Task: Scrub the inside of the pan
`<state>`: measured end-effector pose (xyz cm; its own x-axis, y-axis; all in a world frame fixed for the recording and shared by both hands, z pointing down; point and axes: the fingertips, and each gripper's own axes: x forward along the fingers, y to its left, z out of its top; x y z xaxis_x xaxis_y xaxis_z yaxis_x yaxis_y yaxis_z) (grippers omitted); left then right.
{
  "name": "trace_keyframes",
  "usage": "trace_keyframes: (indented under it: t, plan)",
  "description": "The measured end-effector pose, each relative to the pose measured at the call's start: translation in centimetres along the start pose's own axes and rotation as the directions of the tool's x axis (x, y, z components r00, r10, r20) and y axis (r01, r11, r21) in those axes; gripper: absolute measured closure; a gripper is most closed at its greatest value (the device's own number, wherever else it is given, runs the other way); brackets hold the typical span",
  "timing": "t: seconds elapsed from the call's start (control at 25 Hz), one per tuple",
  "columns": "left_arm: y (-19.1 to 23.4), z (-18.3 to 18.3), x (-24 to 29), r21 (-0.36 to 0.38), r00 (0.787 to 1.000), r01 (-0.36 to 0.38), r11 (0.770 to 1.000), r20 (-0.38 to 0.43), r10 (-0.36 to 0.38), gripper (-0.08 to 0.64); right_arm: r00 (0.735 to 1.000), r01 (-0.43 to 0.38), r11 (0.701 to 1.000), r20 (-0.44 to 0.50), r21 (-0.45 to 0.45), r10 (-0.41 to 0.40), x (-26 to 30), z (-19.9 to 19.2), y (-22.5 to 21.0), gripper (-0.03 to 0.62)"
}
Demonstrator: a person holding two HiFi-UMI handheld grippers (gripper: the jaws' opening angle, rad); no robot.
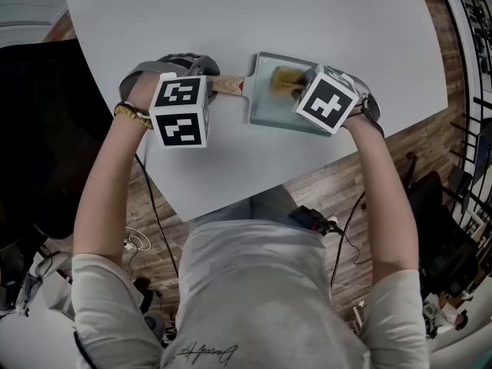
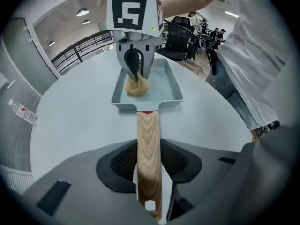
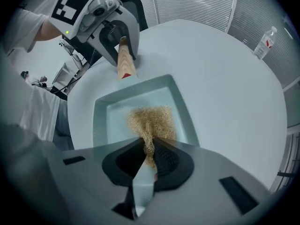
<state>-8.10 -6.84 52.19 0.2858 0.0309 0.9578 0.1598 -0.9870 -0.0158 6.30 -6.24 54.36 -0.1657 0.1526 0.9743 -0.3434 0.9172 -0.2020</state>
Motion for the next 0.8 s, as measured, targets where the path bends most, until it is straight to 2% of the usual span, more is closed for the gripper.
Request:
trace_keyframes:
  t: [0.16, 0.32, 0.48, 0.64, 0.8]
  plan:
    - [-0.2, -0.2, -0.1, -0.001, 1.0, 0.001, 1.0, 0.002, -0.001, 0.407, 0.999, 0.052, 0.998, -0.005, -0.021, -0.052, -0.7, 0.7, -1.7, 0.537]
    - [-0.4, 0.0, -0.2, -0.009, 1.0, 0.006, 1.0, 0.009, -0.006, 0.407, 0.999, 0.031, 0.999, -0.007, 0.025, -0.031, -0.2, 0.2, -1.8, 0.537]
    - [-0.4, 0.1, -0.2, -0.034, 1.0, 0.004, 0.999, 0.006, -0.004, 0.405, 0.998, 0.055, 0.998, 0.009, 0.013, -0.055, -0.6, 0.3, -1.7, 0.537]
    - [0.0, -0.2, 0.0, -0.039, 1.0, 0.006, 0.999, 0.001, -0.006, 0.407, 1.0, 0.02, 0.998, 0.01, 0.054, -0.02, -0.1, -0.1, -0.9, 0.537]
    - [0.2, -0.3, -0.1, -0.045, 1.0, 0.001, 0.999, -0.012, -0.002, 0.407, 1.0, -0.008, 0.999, -0.007, 0.038, 0.008, 0.1, -0.6, 0.6, 0.537]
